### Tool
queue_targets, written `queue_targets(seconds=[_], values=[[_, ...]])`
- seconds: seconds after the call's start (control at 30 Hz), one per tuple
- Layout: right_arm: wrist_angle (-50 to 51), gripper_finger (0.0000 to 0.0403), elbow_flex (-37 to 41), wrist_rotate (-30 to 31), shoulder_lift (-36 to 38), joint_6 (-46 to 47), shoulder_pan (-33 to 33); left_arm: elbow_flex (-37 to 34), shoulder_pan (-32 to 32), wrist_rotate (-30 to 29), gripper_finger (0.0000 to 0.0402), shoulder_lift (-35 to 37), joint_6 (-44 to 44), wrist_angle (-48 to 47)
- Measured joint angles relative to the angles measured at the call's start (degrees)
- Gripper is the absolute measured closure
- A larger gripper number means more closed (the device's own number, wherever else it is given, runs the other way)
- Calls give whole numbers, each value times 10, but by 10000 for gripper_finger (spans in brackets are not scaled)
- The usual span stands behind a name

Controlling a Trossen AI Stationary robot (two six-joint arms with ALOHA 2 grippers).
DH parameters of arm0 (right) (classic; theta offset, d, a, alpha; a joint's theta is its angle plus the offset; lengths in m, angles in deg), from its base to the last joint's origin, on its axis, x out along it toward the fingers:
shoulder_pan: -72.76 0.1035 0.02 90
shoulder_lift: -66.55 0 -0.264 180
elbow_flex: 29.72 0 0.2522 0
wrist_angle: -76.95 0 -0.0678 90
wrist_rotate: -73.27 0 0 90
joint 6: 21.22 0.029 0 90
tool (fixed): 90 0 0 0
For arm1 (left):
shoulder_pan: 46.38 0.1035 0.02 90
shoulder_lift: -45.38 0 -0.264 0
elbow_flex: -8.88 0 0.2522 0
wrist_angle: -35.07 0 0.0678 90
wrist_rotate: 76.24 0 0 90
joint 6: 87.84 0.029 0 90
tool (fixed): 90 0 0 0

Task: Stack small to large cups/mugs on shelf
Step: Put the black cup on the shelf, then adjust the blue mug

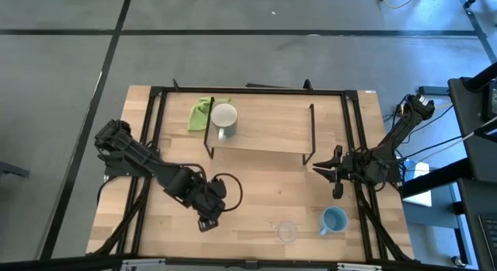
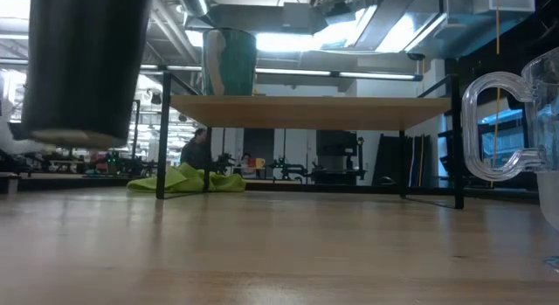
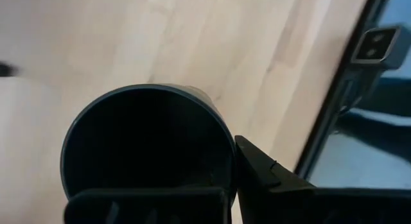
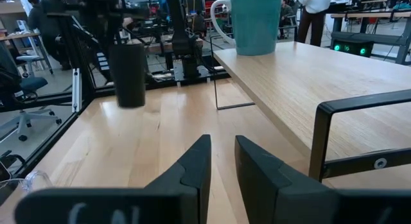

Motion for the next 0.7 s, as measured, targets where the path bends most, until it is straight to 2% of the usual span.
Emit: queue_targets(seconds=[0.13, 0.4, 0.57, 0.7], values=[[0, 331, 0, 0, 0, -1, 0, -37, 6, -16, 393, 0, -22, 43], [0, 331, 0, 0, 0, 0, 0, -73, 8, -27, 357, 0, -30, 54], [0, 331, 0, 0, 0, 0, 0, -73, 8, -39, 342, 1, -27, 76], [0, 331, 0, 0, 0, 0, 0, -41, 12, -51, 334, 12, -12, 71]])
